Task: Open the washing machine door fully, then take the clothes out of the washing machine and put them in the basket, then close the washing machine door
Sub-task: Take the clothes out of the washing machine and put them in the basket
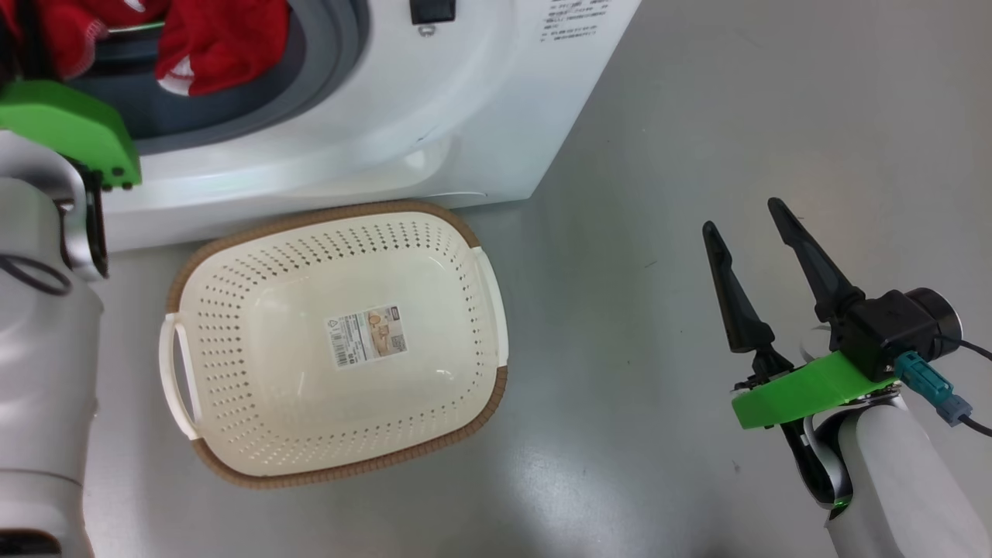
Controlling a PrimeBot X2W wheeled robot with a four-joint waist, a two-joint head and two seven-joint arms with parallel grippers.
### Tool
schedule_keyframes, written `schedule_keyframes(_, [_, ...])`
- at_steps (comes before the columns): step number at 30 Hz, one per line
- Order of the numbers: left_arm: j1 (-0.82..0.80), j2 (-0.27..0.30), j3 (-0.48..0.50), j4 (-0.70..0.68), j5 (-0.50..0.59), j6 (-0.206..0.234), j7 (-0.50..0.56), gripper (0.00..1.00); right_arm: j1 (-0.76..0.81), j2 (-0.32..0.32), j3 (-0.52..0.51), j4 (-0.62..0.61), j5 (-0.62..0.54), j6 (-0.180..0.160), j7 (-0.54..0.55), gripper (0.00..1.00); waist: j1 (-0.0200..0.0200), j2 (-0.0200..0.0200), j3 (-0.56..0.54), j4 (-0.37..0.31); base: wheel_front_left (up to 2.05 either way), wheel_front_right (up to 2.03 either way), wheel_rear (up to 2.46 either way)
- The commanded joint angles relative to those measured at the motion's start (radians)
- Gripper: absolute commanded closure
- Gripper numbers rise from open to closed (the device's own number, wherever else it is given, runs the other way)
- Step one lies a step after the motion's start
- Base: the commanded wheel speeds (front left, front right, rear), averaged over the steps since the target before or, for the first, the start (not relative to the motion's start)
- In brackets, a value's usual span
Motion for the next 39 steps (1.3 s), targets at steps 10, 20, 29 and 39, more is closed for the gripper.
schedule_keyframes(10, [0.138, 0.033, 0.033, -0.204, -0.020, 0.017, -0.013, 1.00, 0.020, -0.004, 0.028, -0.016, 0.007, 0.003, -0.006, 0.00, -0.0001, 0.0000, -0.037, 0.017, 0.00, 0.00, 0.00])
schedule_keyframes(20, [0.268, 0.021, 0.042, -0.355, -0.031, 0.029, -0.013, 1.00, 0.030, -0.002, 0.033, -0.009, 0.006, 0.003, -0.006, 0.00, -0.0001, 0.0000, -0.086, 0.025, 0.00, 0.00, 0.00])
schedule_keyframes(29, [0.399, 0.019, 0.053, -0.519, -0.043, 0.039, -0.013, 1.00, 0.047, 0.002, 0.039, 0.003, 0.009, 0.003, -0.006, 0.00, -0.0001, 0.0000, -0.148, 0.026, 0.00, 0.00, 0.00])
schedule_keyframes(39, [0.559, 0.017, 0.067, -0.741, -0.066, 0.050, -0.002, 1.00, 0.069, 0.007, 0.036, 0.012, 0.011, 0.003, -0.006, 0.00, -0.0001, 0.0000, -0.208, 0.037, 0.00, 0.00, 0.00])
